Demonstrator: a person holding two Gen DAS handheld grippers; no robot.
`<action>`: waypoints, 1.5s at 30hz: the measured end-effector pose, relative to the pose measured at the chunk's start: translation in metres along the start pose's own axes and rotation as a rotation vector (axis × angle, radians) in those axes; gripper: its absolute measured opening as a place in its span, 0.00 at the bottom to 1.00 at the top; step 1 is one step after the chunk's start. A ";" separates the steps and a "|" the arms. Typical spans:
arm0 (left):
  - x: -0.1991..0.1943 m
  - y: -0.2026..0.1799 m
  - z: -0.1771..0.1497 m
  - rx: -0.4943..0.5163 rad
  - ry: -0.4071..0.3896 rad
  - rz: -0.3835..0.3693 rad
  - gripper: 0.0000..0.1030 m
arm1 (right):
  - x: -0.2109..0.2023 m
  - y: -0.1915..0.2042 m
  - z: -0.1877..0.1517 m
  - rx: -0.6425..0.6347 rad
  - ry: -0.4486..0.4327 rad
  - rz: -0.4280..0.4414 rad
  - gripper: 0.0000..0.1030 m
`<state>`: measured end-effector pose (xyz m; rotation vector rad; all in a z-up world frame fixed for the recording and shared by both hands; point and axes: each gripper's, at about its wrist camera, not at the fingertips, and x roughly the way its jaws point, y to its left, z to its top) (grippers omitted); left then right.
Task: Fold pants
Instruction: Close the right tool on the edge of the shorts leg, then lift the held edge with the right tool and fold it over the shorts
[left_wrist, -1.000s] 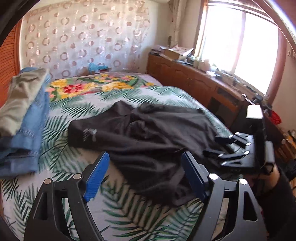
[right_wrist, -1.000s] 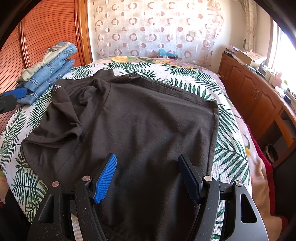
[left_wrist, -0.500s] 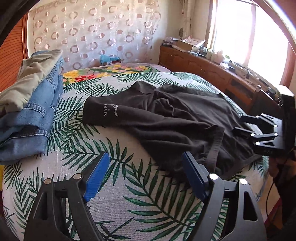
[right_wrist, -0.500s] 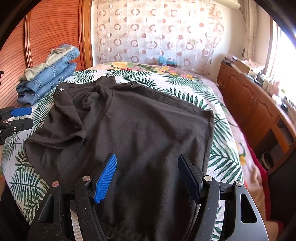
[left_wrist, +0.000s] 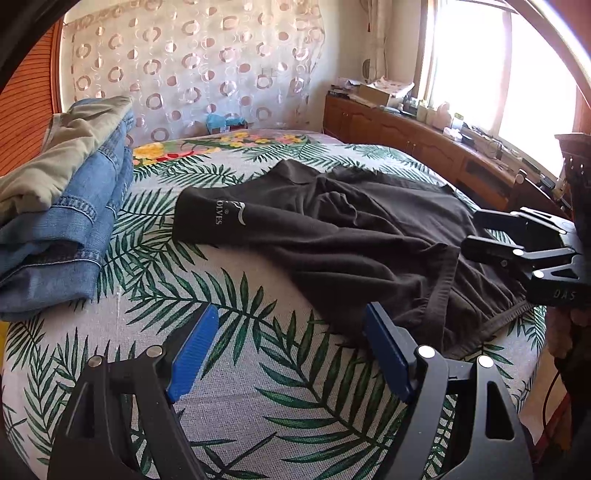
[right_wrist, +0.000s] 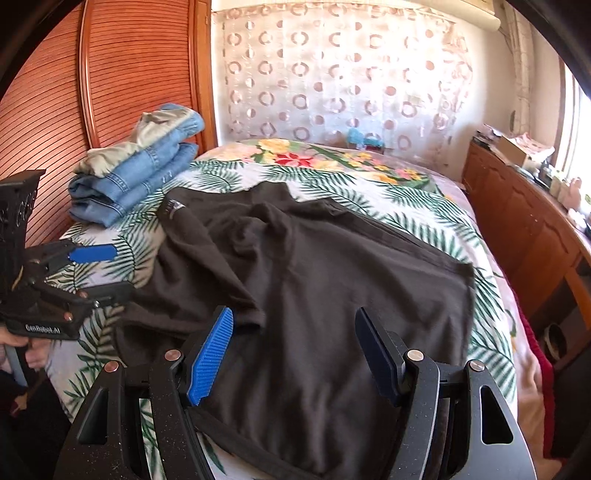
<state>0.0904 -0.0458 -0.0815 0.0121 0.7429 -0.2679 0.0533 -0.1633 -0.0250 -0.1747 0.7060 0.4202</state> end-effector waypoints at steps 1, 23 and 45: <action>-0.002 0.000 -0.001 0.000 -0.011 0.002 0.79 | 0.003 0.001 0.001 -0.001 0.002 0.010 0.65; -0.008 -0.011 -0.004 0.058 -0.069 0.039 0.79 | 0.048 0.002 0.007 0.024 0.090 0.108 0.26; -0.016 -0.033 0.025 0.083 -0.070 0.001 0.79 | -0.055 -0.034 -0.013 0.080 -0.163 0.079 0.06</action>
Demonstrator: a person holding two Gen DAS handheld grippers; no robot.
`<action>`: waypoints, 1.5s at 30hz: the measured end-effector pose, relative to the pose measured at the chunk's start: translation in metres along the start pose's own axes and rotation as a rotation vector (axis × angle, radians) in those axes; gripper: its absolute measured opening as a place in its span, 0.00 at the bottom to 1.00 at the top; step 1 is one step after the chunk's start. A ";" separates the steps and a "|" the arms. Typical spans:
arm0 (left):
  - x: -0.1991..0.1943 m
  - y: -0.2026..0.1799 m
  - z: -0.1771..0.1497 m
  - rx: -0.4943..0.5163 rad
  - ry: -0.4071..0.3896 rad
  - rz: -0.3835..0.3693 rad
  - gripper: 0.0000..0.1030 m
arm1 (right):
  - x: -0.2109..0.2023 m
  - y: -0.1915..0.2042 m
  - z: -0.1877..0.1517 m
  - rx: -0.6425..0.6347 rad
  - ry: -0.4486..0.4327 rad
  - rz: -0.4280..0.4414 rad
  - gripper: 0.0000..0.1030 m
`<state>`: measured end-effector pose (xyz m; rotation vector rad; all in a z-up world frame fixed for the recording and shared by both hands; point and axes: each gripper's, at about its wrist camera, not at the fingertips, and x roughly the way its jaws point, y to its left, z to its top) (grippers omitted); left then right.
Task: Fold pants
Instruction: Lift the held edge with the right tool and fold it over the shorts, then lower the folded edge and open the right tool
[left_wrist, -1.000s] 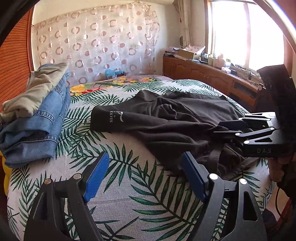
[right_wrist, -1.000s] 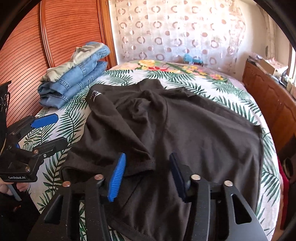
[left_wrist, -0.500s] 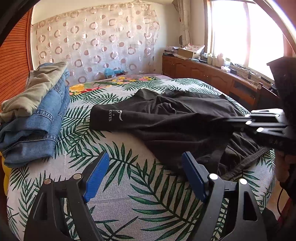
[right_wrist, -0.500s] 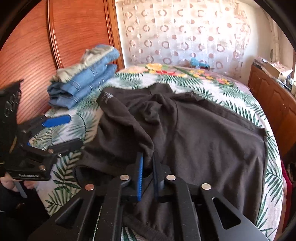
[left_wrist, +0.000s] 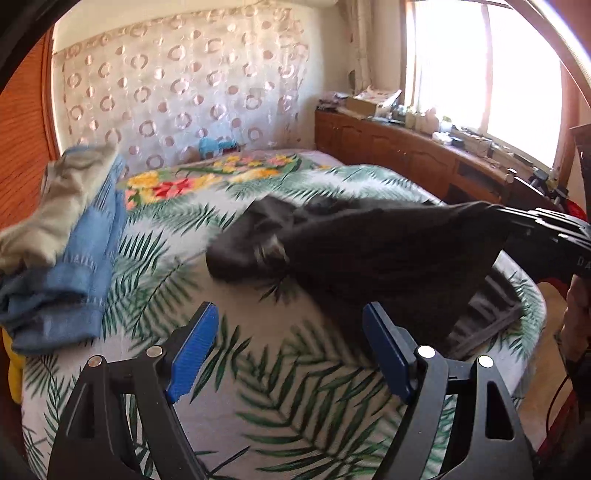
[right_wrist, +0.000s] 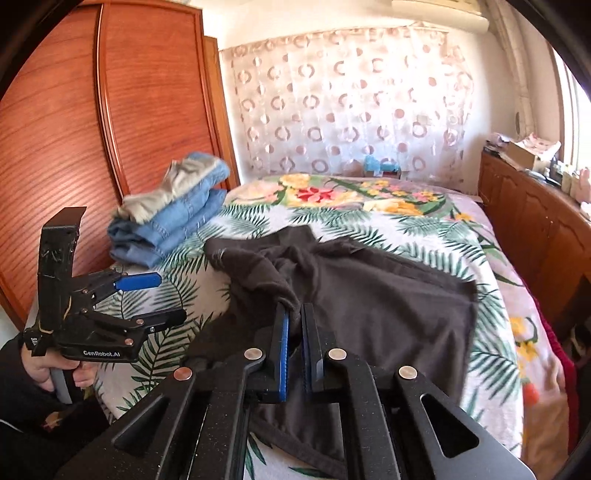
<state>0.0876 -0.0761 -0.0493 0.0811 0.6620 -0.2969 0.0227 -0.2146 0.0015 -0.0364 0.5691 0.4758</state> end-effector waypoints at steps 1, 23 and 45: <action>-0.001 -0.003 0.002 0.006 -0.007 -0.008 0.79 | -0.006 -0.001 -0.001 0.000 -0.008 -0.008 0.06; 0.022 -0.065 0.010 0.075 0.039 -0.098 0.79 | -0.081 -0.020 -0.046 0.072 -0.032 -0.121 0.05; 0.046 -0.077 -0.008 0.125 0.126 -0.073 0.79 | -0.074 -0.031 -0.066 0.139 0.127 -0.142 0.06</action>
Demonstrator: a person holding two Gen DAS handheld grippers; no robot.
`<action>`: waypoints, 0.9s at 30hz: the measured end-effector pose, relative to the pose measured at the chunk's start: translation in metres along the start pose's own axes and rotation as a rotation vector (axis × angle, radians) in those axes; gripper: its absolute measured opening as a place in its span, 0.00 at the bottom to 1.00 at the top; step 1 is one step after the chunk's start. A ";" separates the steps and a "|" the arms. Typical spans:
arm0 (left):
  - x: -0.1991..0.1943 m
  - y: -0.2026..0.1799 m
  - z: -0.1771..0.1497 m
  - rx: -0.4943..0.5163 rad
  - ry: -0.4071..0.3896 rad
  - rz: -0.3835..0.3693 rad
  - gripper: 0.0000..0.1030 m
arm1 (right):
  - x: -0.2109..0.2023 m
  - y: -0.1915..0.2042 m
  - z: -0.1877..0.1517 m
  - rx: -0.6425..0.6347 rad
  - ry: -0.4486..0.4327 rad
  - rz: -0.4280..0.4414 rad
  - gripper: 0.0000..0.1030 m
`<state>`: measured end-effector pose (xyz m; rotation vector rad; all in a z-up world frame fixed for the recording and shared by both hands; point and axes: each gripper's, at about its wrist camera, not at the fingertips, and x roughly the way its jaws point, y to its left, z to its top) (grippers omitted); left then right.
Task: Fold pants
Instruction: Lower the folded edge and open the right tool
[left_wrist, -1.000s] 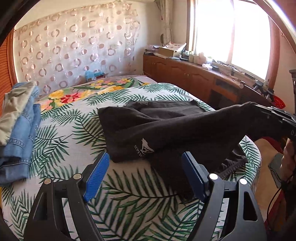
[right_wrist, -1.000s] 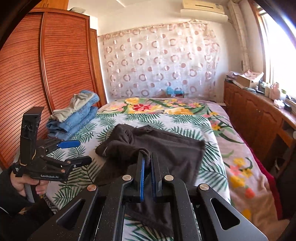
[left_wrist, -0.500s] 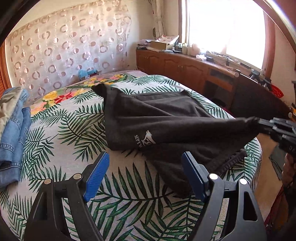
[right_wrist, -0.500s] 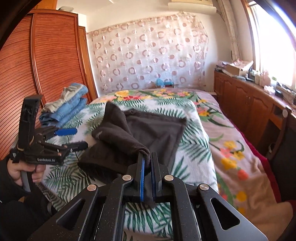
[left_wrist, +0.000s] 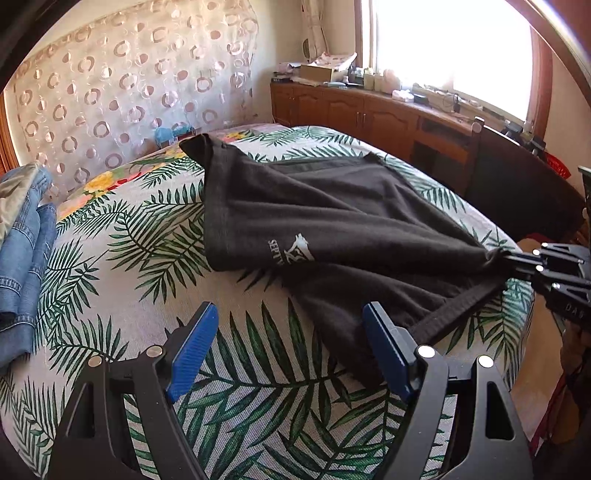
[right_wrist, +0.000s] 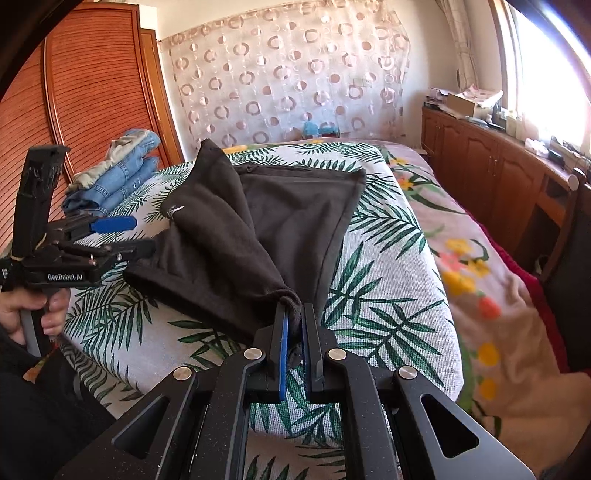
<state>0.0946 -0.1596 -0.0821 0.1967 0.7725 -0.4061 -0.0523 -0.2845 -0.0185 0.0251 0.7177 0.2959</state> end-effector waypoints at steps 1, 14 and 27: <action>0.002 0.000 -0.001 0.005 0.010 0.006 0.79 | 0.001 0.000 0.001 0.001 0.004 -0.001 0.06; 0.006 0.005 -0.007 -0.017 0.050 -0.010 0.79 | -0.006 0.003 0.000 0.008 -0.003 -0.008 0.29; -0.031 0.037 -0.005 -0.091 -0.056 0.032 0.79 | 0.009 0.015 0.025 -0.024 -0.047 0.026 0.39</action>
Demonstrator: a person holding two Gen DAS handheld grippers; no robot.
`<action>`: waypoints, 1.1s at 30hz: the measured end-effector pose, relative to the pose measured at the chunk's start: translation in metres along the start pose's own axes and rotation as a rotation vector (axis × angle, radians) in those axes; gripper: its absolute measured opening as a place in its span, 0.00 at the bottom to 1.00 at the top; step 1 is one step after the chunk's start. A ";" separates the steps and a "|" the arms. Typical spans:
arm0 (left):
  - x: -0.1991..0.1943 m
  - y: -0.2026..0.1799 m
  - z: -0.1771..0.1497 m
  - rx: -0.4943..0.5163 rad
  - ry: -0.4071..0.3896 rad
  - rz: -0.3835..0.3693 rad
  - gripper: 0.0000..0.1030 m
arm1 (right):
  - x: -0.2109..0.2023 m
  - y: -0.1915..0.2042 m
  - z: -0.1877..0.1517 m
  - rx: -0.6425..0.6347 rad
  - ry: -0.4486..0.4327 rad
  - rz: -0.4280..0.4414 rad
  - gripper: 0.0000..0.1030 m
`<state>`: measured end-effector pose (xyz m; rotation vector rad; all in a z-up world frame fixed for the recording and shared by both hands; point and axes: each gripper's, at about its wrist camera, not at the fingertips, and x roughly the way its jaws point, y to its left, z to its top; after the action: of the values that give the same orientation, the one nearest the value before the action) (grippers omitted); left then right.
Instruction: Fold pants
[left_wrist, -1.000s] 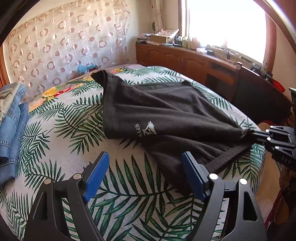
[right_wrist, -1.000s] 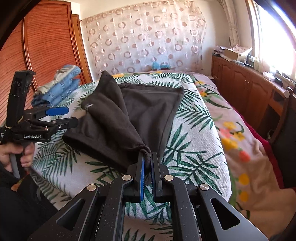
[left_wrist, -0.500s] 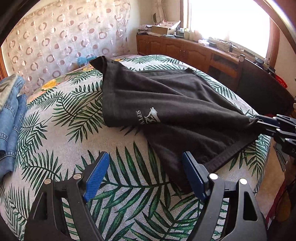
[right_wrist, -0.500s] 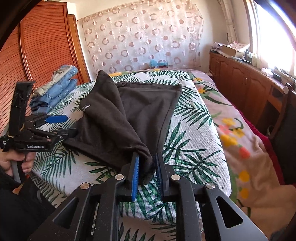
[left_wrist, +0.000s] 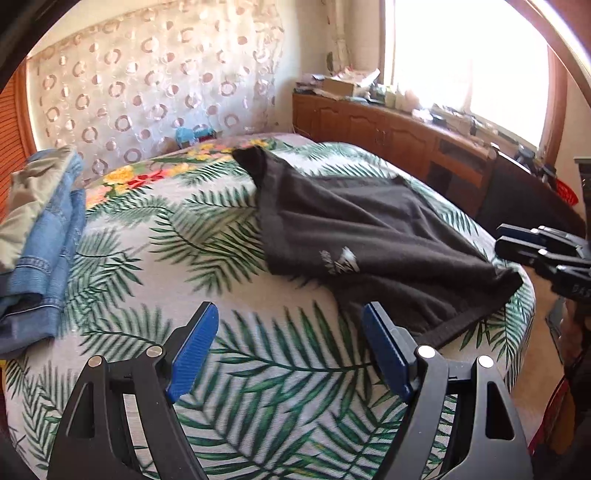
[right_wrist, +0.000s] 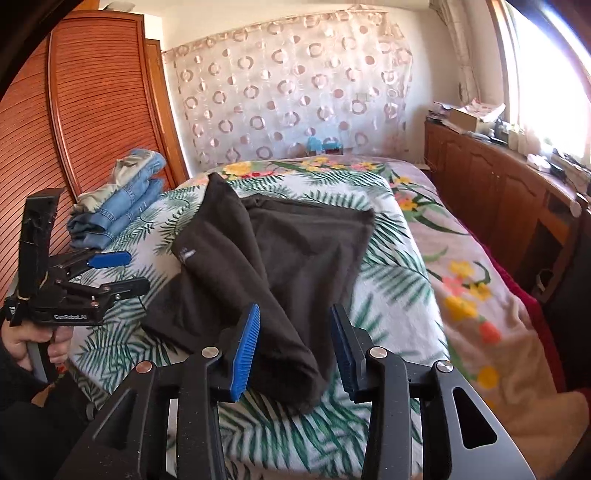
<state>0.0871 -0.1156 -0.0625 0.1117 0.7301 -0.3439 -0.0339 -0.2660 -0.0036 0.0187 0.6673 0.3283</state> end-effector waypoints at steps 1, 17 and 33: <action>-0.003 0.004 0.001 -0.010 -0.009 0.005 0.79 | 0.005 0.002 0.002 -0.003 0.002 0.012 0.39; -0.027 0.045 -0.002 -0.102 -0.081 0.056 0.79 | 0.088 0.042 0.047 -0.099 0.073 0.105 0.40; -0.033 0.064 -0.009 -0.158 -0.100 0.068 0.79 | 0.151 0.085 0.074 -0.241 0.182 0.175 0.40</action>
<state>0.0805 -0.0444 -0.0483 -0.0297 0.6500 -0.2242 0.0980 -0.1325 -0.0262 -0.1856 0.8046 0.5827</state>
